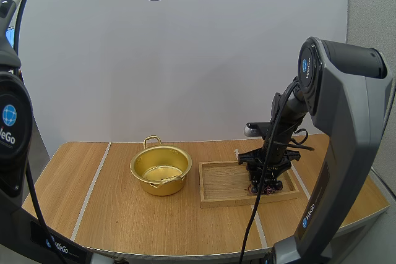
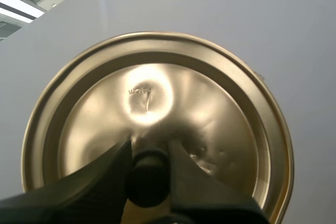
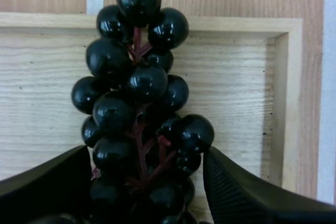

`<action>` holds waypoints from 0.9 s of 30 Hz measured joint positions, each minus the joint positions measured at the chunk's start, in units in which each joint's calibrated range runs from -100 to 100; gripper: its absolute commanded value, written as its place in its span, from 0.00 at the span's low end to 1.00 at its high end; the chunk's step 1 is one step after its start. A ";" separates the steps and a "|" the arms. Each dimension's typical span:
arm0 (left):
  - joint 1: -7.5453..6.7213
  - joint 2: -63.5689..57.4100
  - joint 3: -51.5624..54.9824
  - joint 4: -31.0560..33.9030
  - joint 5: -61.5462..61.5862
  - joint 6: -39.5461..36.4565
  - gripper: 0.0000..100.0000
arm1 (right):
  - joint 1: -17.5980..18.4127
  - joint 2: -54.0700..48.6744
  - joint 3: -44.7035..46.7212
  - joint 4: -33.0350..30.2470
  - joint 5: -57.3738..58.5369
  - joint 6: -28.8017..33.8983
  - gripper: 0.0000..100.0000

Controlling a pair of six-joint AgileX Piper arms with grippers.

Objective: Open the pot, put the grape inside, and close it

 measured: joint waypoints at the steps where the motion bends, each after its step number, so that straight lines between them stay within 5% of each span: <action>1: 0.00 0.00 0.00 0.00 0.00 0.00 0.00 | 0.00 0.31 0.00 0.00 0.00 -0.12 1.00; 17: 0.00 0.00 0.00 0.00 0.00 0.00 0.00 | 0.00 1.94 -0.10 0.48 -1.12 -0.46 1.00; 18: 0.00 0.00 0.00 0.00 0.00 0.00 0.00 | 0.00 1.94 -0.10 0.48 -1.47 -0.46 0.87; 21: 0.00 0.00 0.00 0.00 0.00 0.00 0.00 | 0.00 1.94 -0.10 0.48 -2.40 -0.48 0.14; 22: 0.00 0.00 0.00 0.00 0.00 0.00 0.00 | 0.00 1.94 -0.10 0.48 -2.56 -0.48 0.00; 27: 0.00 0.00 0.00 0.00 0.00 0.00 0.00 | 0.00 1.94 -0.10 0.64 -2.80 -0.58 0.00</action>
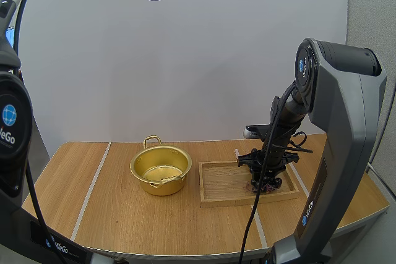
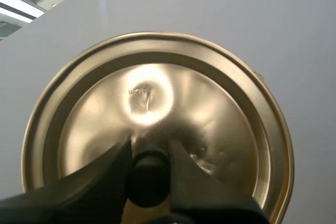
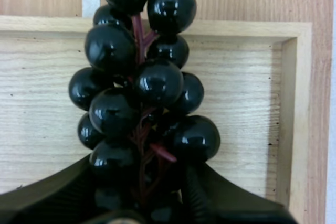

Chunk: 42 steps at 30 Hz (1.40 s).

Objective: Open the pot, put the grape inside, and close it

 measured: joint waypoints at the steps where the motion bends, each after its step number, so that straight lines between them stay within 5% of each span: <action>1: 0.00 0.00 0.00 0.00 0.00 0.00 0.00 | 0.00 0.00 0.00 0.00 0.00 0.00 0.00; 12: 0.00 0.00 0.00 0.00 0.00 0.00 0.00 | 0.00 0.00 0.00 1.16 -0.20 0.00 0.00; 22: 0.00 0.00 0.00 0.00 0.00 0.00 0.00 | 0.31 -12.95 0.00 6.09 -1.21 -0.53 0.00; 30: 0.00 0.00 0.00 0.00 0.00 0.00 0.00 | 7.27 -24.91 -3.51 6.62 2.82 -3.76 0.00; 42: 0.00 0.00 0.00 0.00 0.00 0.00 0.00 | 18.78 -25.05 -8.63 7.26 5.74 -2.89 0.00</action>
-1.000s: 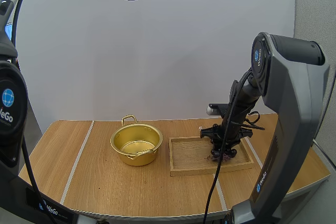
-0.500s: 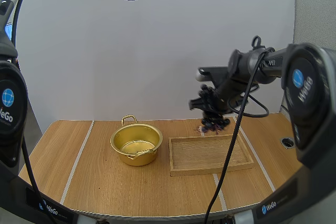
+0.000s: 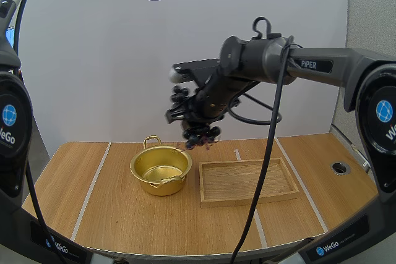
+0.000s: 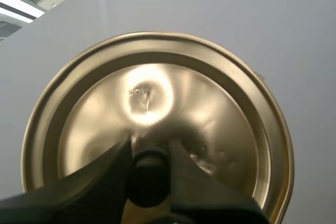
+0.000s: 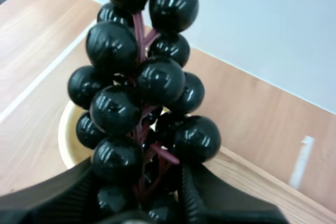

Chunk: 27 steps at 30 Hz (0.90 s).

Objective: Open the pot, put the grape inside, and close it

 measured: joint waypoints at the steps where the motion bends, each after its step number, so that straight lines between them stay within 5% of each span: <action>1: 0.00 0.00 0.00 0.00 0.00 0.00 0.00 | 1.15 0.29 -0.07 0.00 0.00 0.09 0.00; 12: 0.00 0.00 0.00 0.00 0.00 0.00 0.00 | 8.33 10.82 -5.53 0.00 -0.78 1.08 0.00; 27: 0.00 0.00 0.00 0.00 0.00 0.00 0.00 | 8.74 25.56 -12.17 -4.04 -1.75 1.11 0.00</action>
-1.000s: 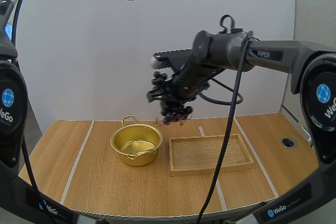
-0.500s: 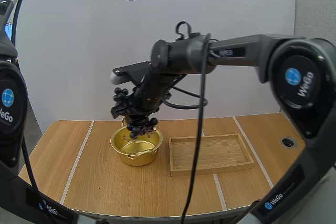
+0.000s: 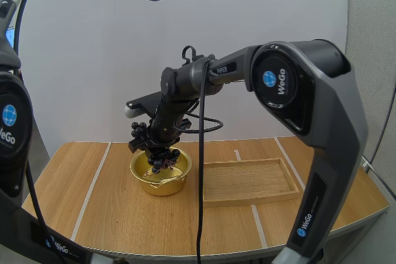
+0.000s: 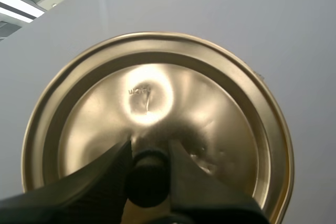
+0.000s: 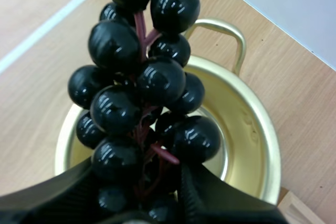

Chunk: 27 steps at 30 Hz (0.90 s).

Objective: Open the pot, put the grape inside, and close it

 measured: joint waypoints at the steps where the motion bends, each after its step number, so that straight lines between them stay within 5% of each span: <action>1: 0.00 0.00 0.00 0.00 0.00 0.00 0.00 | 0.00 0.32 0.00 -0.61 -0.54 0.00 0.00; 6: 0.00 0.00 0.00 0.00 0.00 0.00 0.00 | 0.00 3.93 -0.18 -4.97 -1.85 1.86 0.00; 27: 0.00 0.00 0.00 0.00 0.00 0.00 0.00 | 0.00 11.54 -0.96 -6.61 -2.84 2.23 0.00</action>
